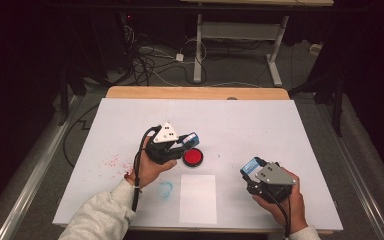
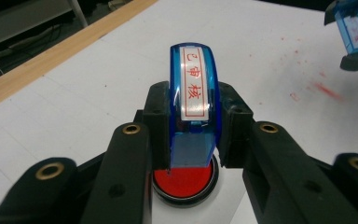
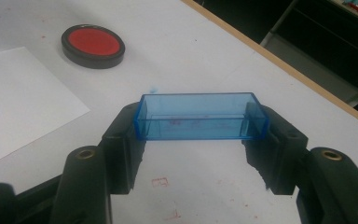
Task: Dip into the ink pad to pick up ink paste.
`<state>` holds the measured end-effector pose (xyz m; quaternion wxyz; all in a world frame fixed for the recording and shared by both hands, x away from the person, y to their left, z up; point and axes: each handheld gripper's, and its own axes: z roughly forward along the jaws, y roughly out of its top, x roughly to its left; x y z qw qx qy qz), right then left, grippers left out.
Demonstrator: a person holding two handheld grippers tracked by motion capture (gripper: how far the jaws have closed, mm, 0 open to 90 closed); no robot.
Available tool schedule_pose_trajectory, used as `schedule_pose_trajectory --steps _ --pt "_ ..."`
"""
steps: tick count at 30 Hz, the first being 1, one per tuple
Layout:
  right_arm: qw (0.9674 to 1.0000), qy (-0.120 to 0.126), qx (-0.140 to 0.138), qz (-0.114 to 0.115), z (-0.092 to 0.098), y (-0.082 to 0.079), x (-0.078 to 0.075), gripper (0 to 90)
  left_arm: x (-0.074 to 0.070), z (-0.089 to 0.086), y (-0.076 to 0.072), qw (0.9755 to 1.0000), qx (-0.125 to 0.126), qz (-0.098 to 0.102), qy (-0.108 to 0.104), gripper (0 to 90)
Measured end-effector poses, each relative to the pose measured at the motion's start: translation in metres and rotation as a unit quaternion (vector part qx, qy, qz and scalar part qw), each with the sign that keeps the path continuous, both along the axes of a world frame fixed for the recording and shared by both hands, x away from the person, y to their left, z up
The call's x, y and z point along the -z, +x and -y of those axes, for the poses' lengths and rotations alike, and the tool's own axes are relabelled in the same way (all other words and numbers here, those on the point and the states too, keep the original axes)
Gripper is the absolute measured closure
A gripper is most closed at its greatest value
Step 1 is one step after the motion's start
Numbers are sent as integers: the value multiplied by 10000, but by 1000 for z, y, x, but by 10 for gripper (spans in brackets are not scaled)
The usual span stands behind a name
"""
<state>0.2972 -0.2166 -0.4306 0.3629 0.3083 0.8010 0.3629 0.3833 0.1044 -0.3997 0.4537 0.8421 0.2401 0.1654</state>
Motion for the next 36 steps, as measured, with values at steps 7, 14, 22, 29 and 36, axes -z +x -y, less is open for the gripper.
schedule_pose_trajectory --steps 7,14,22,29,36 --pt "10000 -25 -15 -32 0 0 1 409 27 8 10 9993 31 -322 208 683" --pt "10000 -53 -12 -51 -1 1 2 408 47 13 15 9977 55 -559 378 683" --pt "9999 -100 -45 -48 -1 1 3 409 53 16 17 9972 53 -553 495 683" --pt "9999 -123 -70 -55 -3 0 3 408 57 16 19 9974 -9 -547 463 683" --pt "9999 -129 -86 -66 -4 0 4 409 57 17 20 9974 -8 -538 470 683"
